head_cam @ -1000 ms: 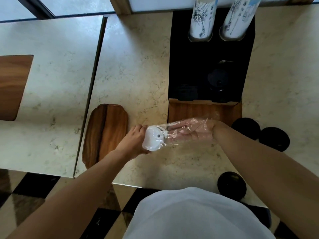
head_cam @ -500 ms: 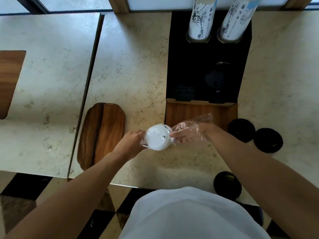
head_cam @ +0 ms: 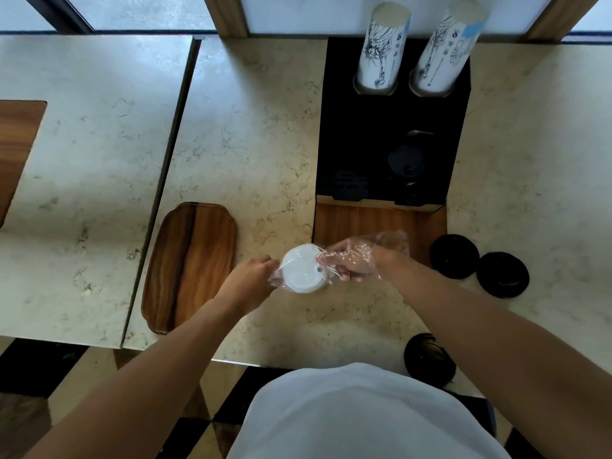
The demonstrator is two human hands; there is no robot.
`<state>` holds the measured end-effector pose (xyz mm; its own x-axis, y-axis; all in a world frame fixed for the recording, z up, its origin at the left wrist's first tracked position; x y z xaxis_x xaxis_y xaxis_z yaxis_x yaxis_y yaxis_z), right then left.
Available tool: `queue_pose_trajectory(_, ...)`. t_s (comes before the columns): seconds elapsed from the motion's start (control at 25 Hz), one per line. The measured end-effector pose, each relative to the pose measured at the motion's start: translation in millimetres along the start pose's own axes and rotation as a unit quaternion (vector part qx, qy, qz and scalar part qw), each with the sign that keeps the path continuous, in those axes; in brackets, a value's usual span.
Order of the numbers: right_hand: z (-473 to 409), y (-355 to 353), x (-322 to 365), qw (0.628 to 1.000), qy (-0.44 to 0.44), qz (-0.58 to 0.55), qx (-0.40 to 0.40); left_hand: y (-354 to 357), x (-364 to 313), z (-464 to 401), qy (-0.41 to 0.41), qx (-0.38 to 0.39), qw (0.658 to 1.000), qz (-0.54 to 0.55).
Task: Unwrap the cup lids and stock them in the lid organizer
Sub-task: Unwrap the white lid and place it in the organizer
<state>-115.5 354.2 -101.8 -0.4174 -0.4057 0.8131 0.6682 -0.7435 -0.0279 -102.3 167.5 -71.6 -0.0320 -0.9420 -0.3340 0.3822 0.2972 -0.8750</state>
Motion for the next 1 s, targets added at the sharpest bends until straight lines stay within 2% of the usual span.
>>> queue_pose_trajectory(0.28, -1, -1, -32, 0.998, 0.025, -0.035, 0.055, 9, 0, 13, 0.022, 0.005, 1.0, 0.02)
queue_pose_trajectory(0.36, 5, 2, -33, 0.996, 0.004, -0.056, 0.063, 11, 3, 15, 0.022, 0.01, 1.0, 0.017)
queue_pose_trajectory(0.52, 9, 1, -38, 0.997, -0.019, -0.075, 0.025, 5, 6, 16, 0.015, -0.003, 1.0, 0.004)
queue_pose_trajectory(0.64, 15, 9, -51, 0.976, 0.0, -0.216, 0.037, 3, 3, 20, 0.047, -0.021, 0.999, -0.019)
queue_pose_trajectory(0.72, 26, 10, -55, 0.952, 0.022, -0.298, 0.066, 4, 15, 20, 0.019, 0.002, 1.0, -0.009)
queue_pose_trajectory(0.88, 35, -7, -62, 0.943, 0.042, -0.326, 0.054, 7, 26, 20, 0.005, 0.019, 1.0, -0.022)
queue_pose_trajectory(1.0, 39, -19, -66, 0.953, 0.046, -0.298, 0.038, 11, 30, 19, -0.005, 0.031, 0.999, -0.033)
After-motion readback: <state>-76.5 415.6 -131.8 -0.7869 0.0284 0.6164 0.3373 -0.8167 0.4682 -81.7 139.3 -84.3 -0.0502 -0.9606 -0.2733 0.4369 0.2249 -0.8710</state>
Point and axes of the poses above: each hand's wrist, its own z-axis away from the middle knuckle, its own y-axis out of the palm, x = y × z, the point moved 10 cm from there along -z, towards the middle knuckle, and after that the axes turned 15 degrees about -y, right-handed, at the moved point
